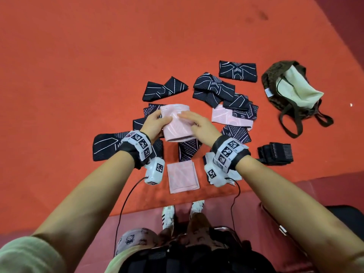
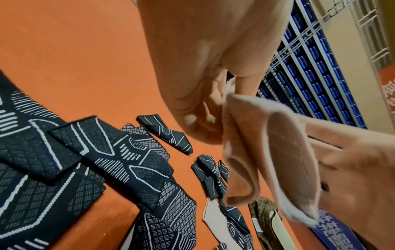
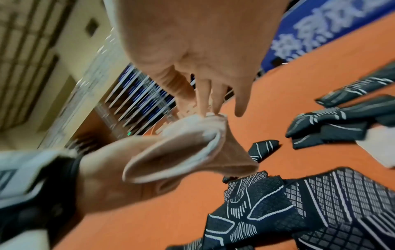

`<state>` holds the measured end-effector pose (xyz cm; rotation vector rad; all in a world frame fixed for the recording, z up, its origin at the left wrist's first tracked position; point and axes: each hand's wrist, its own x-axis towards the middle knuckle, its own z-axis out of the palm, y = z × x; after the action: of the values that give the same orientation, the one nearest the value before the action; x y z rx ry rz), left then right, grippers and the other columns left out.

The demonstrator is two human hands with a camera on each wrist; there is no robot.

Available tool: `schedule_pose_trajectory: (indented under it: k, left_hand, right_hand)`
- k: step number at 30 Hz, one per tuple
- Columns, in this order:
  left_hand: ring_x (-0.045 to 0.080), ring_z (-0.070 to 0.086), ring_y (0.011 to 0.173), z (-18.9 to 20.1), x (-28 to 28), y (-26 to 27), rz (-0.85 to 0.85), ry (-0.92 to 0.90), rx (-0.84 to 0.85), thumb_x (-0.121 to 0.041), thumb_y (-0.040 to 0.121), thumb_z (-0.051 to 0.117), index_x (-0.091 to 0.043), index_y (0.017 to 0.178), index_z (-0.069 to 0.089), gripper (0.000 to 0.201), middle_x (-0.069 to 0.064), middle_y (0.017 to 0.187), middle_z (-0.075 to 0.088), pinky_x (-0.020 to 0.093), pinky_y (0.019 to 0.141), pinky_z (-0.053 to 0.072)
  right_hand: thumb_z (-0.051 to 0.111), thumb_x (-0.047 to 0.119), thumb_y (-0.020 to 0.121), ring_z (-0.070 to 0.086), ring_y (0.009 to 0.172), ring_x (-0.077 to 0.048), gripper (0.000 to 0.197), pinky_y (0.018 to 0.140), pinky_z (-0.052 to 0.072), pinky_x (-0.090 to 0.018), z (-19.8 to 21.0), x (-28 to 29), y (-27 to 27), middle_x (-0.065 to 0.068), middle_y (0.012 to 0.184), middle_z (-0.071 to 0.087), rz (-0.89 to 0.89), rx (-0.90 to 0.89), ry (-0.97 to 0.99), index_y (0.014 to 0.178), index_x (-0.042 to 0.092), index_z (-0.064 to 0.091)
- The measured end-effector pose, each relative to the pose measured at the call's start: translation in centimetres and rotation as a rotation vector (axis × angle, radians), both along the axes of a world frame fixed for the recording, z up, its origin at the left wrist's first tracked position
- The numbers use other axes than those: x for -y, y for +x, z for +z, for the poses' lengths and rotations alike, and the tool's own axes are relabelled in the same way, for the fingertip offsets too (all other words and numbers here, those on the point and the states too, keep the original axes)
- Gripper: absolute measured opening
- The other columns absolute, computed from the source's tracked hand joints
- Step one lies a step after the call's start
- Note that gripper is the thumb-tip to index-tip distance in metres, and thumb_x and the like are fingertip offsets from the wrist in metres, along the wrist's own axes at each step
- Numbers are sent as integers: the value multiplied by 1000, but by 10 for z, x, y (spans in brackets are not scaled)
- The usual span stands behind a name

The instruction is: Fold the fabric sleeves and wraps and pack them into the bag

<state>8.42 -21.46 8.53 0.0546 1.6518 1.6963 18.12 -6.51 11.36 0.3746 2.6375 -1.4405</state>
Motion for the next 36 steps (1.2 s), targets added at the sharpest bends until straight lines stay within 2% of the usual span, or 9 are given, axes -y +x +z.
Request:
schedule_pose_trajectory:
  k: [4, 8, 10, 12, 16, 24, 30, 32, 36]
  left_hand:
    - [20, 66, 88, 0, 5, 2, -15, 96, 53, -1, 92, 52, -4, 120, 56, 29, 11, 105, 66, 33, 81, 56]
    - [21, 65, 75, 3, 5, 2, 34, 56, -3, -10, 81, 67, -15, 107, 54, 29, 8, 91, 67, 36, 73, 53]
    - [19, 64, 63, 3, 5, 1, 80, -6, -72, -9, 80, 71, -21, 94, 43, 33, 2, 75, 67, 34, 64, 50]
    - [14, 63, 56, 1, 3, 2, 127, -32, -126, -6, 82, 69, -21, 86, 37, 36, -4, 64, 66, 30, 54, 50]
    - [10, 50, 54, 4, -1, 1, 188, -63, -170, -16, 86, 66, -19, 77, 44, 24, -3, 64, 48, 22, 47, 41]
    - [13, 61, 64, 18, -6, -5, 184, 54, -99, -11, 87, 63, -12, 72, 59, 17, 2, 77, 62, 25, 59, 49]
    - [10, 49, 54, 23, -10, -2, 203, 14, -188, -15, 88, 64, -17, 66, 54, 25, -5, 60, 54, 20, 47, 40]
    - [12, 44, 56, 19, -11, 0, 198, -56, -295, -18, 88, 64, -18, 67, 53, 24, -1, 64, 51, 22, 51, 37]
    - [14, 40, 59, 0, -6, 10, 155, -198, -397, -22, 88, 63, -19, 66, 48, 27, 2, 63, 47, 26, 56, 33]
  right_hand:
    - [57, 21, 93, 55, 99, -12, 27, 87, 39, -22, -4, -19, -12, -6, 111, 63, -357, 35, -146, 116, 7, 62]
    - [64, 14, 88, 57, 74, -10, 8, 71, 47, -22, -3, -25, -18, 1, 79, 61, -361, 132, -445, 80, 14, 63]
    - [66, 8, 83, 57, 76, -12, 13, 70, 45, -19, -4, -26, -22, -6, 82, 60, -370, 69, -439, 76, -2, 61]
    - [70, 11, 77, 57, 87, -22, 30, 81, 46, -32, -4, -28, -25, -15, 92, 59, -352, 8, -432, 77, -15, 57]
    - [67, 3, 82, 51, 70, -16, 17, 73, 43, -32, 0, -29, -29, -4, 72, 56, -382, -31, -371, 70, 12, 59]
    - [67, 5, 83, 59, 65, -4, 4, 60, 49, -19, 9, -33, -29, 0, 76, 62, -314, -36, -334, 86, 7, 65]
    - [61, 18, 89, 41, 54, -8, 31, 55, 33, -21, 8, -35, -30, -4, 62, 40, -373, -50, -282, 63, 9, 47]
    - [58, 22, 91, 40, 64, -14, 29, 61, 30, -27, 2, -30, -30, -7, 67, 40, -390, -43, -247, 67, 9, 47]
    - [52, 19, 95, 28, 57, -11, 43, 55, 23, -28, -18, -20, -23, 2, 59, 28, -376, 63, -139, 58, 19, 30]
